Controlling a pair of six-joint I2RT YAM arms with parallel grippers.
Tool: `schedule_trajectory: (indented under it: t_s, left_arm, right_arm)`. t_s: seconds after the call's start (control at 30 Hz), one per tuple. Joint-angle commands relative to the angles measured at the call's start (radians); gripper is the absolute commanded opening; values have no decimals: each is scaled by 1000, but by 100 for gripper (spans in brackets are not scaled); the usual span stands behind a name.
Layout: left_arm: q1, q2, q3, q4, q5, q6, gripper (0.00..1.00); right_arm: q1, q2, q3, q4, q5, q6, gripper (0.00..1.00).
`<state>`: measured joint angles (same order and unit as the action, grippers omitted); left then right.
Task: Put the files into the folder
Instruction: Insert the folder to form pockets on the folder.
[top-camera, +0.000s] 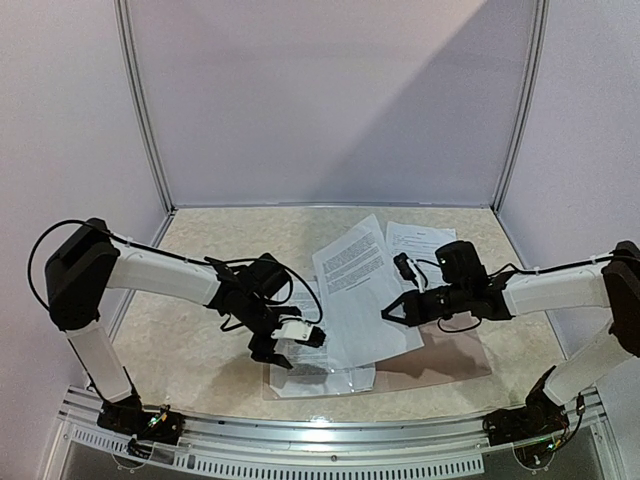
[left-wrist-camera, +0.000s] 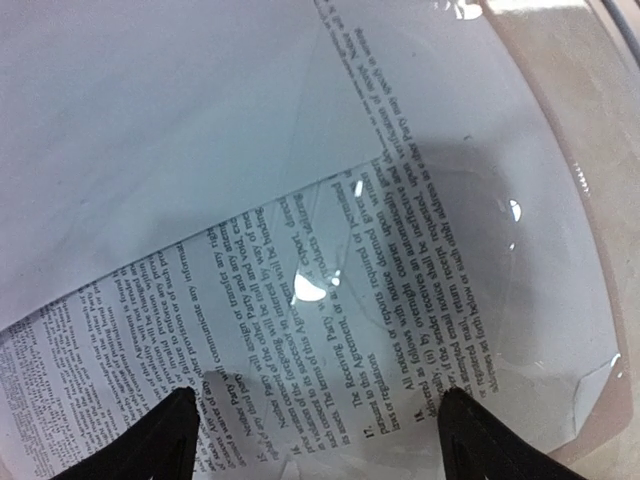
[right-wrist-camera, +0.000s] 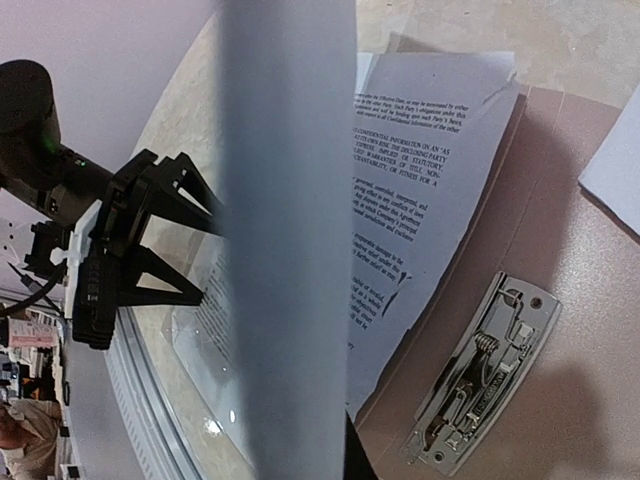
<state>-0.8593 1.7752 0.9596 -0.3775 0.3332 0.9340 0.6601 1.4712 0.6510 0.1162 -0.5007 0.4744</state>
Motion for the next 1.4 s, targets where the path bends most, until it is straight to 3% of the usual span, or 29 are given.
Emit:
schedule_trajectory:
  t_s: [0.0,0.57,0.97,1.17,1.37]
  left_arm:
    - [-18,30,6,12,0,5,84]
    - [-26,13,-4,8,-14,-1,81]
    - [-25,-51,28,-43,15,-14,82]
    - [8,-159,30,-140,-36,-11,81]
    - [39,-220,-122,-122,-185,-26,76]
  right_arm:
    - [13,44,-24,115,-27,90,0]
    - [52,90,-78,137,-84,170,0]
    - [96,143,-150,347,-56,348,0]
    - [95,155,-120,220,44,367,0]
    - [97,191,-105,156,54,376,0]
